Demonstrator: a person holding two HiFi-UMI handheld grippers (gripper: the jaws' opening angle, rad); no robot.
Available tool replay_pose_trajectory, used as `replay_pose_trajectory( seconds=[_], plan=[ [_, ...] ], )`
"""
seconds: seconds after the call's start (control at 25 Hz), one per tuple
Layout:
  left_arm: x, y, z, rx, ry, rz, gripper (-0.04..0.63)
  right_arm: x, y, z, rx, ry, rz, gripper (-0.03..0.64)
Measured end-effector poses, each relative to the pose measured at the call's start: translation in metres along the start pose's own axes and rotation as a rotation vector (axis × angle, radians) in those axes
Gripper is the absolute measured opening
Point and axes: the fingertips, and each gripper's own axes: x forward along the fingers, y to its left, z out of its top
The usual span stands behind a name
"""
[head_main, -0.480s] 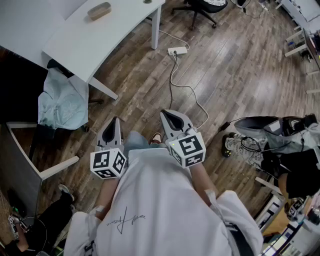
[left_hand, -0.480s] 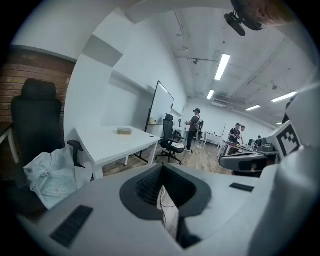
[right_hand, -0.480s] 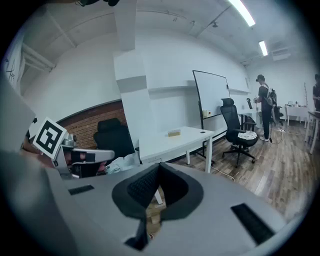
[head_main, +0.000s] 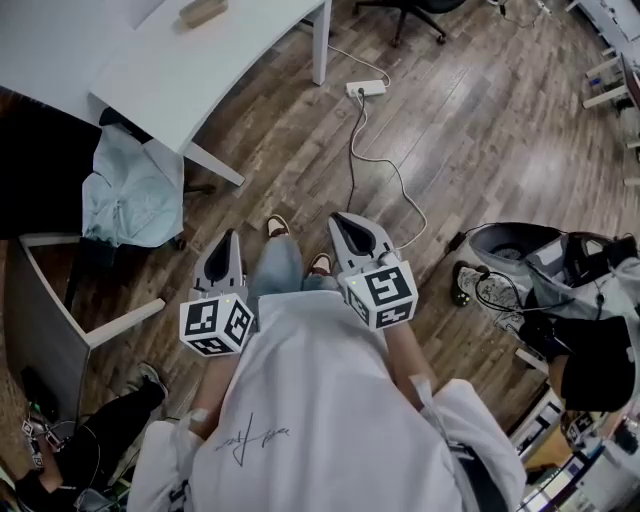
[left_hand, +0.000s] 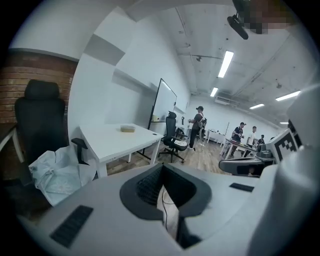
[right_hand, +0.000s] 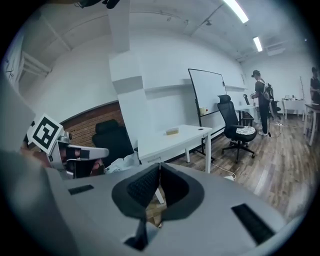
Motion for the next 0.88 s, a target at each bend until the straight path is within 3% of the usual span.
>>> replay_pose_trajectory(
  seconds=[0.2,0.88],
  plan=[
    [0.015,0.004,-0.011,-0.026,0.028,-0.021,0.003,0.016,-0.004,-0.003,0.002,0.026,-0.001,0.009],
    [0.126,0.052,0.044,-0.1,0.042,-0.058,0.003,0.116,-0.037,0.029,0.003,0.166,0.035,0.009]
  ],
)
